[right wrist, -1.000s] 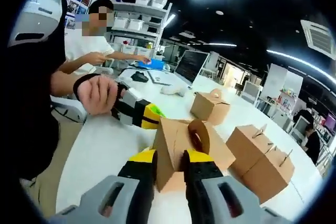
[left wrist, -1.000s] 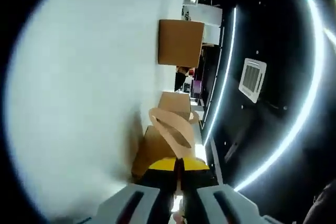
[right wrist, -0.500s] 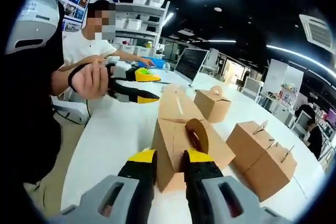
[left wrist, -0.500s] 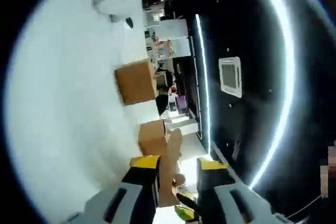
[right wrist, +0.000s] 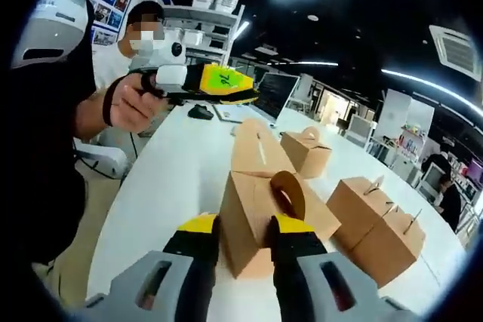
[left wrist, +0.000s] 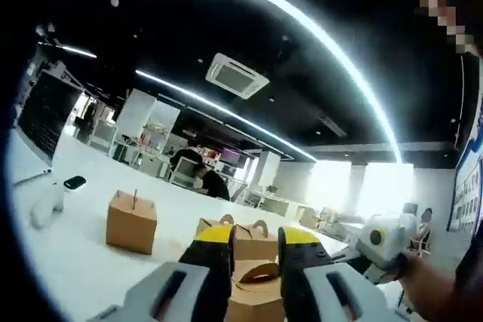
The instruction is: Pick up one paper box from the group, open the paper box, and remove the item inside
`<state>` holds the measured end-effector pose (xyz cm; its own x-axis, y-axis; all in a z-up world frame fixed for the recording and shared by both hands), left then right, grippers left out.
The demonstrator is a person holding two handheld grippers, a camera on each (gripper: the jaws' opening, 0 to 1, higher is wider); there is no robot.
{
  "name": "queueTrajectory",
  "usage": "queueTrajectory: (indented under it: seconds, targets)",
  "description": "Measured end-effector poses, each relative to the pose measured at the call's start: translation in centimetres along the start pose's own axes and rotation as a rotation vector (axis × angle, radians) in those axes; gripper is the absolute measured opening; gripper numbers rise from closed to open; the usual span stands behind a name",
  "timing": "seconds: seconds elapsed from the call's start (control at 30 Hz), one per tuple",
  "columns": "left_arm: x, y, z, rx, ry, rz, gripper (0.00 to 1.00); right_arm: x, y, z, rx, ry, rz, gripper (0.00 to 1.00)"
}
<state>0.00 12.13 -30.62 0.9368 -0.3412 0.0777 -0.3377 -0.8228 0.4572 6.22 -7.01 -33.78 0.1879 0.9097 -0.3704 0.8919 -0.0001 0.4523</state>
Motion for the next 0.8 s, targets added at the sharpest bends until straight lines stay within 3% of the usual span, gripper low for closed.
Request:
queueTrajectory:
  seconds: [0.1, 0.2, 0.27, 0.3, 0.47, 0.6, 0.73, 0.8]
  targets:
    - [0.7, -0.4, 1.1, 0.038, -0.070, -0.019, 0.24, 0.0, -0.2, 0.0, -0.007, 0.007, 0.011, 0.29]
    - [0.8, -0.9, 1.8, 0.045, -0.093, -0.037, 0.24, -0.2, -0.2, 0.1, 0.023, 0.030, 0.036, 0.28]
    - [0.7, -1.2, 1.9, -0.003, -0.106, -0.052, 0.24, -0.4, -0.3, 0.1, 0.023, 0.040, 0.055, 0.27]
    - [0.7, -1.2, 1.9, -0.017, -0.108, -0.053, 0.24, -0.4, -0.3, -0.1, -0.024, 0.049, 0.095, 0.27]
    - [0.7, -1.4, 1.4, 0.020, -0.083, -0.047, 0.24, -0.6, -1.0, -0.4, -0.029, 0.061, 0.120, 0.27]
    - [1.0, -1.6, 1.8, 0.066, -0.111, -0.064, 0.24, -1.4, -1.1, -1.5, -0.035, 0.092, 0.200, 0.27]
    - [1.1, -1.9, 2.3, 0.052, -0.119, -0.074, 0.24, -2.0, -1.1, -2.5, -0.016, 0.098, 0.252, 0.19]
    - [1.0, -2.1, 2.6, 0.038, -0.120, -0.083, 0.23, -2.2, -1.0, -3.2, 0.042, 0.129, 0.284, 0.18]
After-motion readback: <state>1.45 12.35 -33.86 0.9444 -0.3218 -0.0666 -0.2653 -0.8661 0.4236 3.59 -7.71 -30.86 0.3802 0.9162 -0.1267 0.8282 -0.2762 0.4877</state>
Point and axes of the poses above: the point that each gripper's makers call its tool centre point, and the gripper's own axes: x roughly forward along the fingers, y roughly to its right, z roughly out of its underside, the point moved 9 cm from there along -x, roughly backward along the fingers, and after that the axes turned 11 degrees about -x, right-handed, at the moved point
